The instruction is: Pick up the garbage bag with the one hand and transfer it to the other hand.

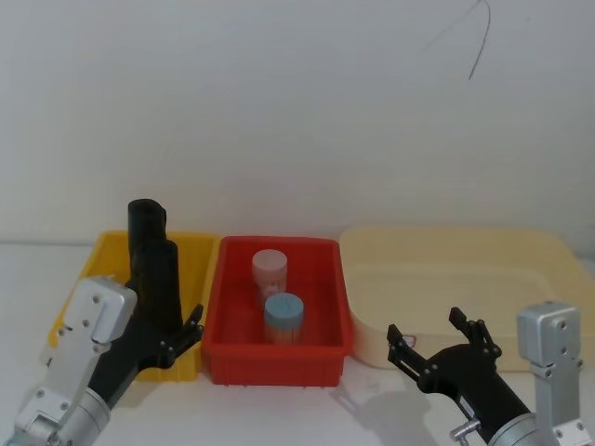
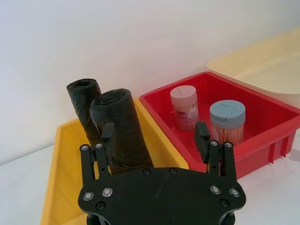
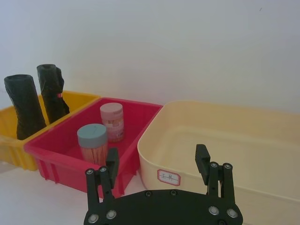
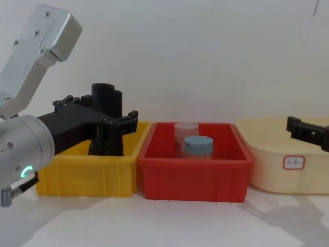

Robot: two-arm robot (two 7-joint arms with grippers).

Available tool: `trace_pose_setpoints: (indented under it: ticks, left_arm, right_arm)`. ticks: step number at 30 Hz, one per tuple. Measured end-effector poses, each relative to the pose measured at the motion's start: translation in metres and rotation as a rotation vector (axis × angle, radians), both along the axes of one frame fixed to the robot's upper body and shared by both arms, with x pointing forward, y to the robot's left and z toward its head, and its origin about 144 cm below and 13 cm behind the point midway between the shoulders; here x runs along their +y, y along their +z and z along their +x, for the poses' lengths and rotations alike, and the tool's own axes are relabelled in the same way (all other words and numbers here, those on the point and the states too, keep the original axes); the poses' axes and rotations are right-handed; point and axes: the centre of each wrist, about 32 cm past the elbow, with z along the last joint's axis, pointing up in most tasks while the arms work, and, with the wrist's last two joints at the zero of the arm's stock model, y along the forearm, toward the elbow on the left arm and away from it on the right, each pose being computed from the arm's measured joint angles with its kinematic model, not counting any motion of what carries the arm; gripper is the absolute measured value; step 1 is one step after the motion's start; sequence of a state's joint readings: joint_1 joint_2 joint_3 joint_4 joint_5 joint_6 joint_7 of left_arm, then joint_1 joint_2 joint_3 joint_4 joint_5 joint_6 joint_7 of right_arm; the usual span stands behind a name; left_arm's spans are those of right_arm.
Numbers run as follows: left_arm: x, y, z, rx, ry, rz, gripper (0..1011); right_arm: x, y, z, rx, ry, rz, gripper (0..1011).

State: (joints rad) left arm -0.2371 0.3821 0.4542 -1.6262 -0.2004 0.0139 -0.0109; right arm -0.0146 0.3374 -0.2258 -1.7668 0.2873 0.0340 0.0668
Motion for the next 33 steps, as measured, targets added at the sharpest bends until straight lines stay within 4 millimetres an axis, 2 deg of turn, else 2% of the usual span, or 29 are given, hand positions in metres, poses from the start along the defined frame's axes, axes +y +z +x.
trace_pose_setpoints:
  ticks: [33]
  left_arm:
    - [-0.0016,-0.0004,-0.0003,-0.003,-0.002,0.007,1001]
  right_arm:
    - [0.0000,0.0000,0.0000,0.000,0.000,0.000,1000]
